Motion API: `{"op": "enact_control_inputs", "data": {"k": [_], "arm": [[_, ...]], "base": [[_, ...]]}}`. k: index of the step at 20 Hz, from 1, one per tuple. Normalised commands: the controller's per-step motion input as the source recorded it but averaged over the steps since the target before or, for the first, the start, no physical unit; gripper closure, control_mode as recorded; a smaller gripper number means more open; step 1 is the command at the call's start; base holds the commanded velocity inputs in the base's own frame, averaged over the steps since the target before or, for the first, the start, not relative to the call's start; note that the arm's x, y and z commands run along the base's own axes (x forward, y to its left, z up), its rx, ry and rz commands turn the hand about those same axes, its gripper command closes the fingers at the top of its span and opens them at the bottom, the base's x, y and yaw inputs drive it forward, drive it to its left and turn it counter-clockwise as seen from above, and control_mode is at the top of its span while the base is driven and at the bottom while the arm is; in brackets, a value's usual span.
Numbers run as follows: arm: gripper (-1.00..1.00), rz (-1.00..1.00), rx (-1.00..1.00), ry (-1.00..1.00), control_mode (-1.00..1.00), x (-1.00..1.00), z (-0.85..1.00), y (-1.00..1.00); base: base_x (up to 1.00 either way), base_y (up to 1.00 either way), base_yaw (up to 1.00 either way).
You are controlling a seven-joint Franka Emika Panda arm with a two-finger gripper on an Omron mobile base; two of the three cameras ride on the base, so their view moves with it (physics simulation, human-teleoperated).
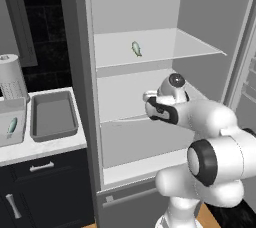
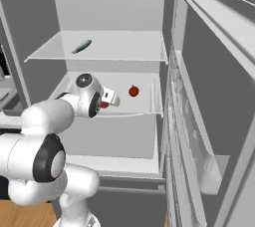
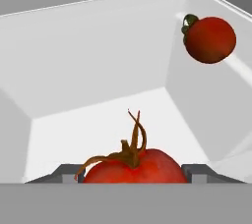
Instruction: Place one tomato and one fish in each tupperware on the nearby counter, to pack two identical lunches.
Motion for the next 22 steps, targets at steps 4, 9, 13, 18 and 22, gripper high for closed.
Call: {"op": "enact_control_inputs", "data": {"k": [4, 9, 13, 18, 22], "arm": [[1.0, 0.09, 0.0, 0.03, -1.0, -0.82, 1.0, 0.01], [1.0, 0.11, -0.01, 0.06, -1.0, -0.86, 0.74, 0.01], [1.0, 0.11, 0.0, 0.01, -1.0, -1.0, 0.31, 0.04], [1.0, 0.11, -0.03, 0.0, -1.0, -1.0, 0.13, 0.08], [1.0, 0.03, -0.01, 0.0, 1.0, -0.25, 0.0, 0.01]], "base": [[0.0, 0.0, 0.0], [0.0, 0.0, 0.0], [0.0, 0.0, 0.0], [0.0, 0.0, 0.0], [-0.75, 0.09, 0.11]]}}
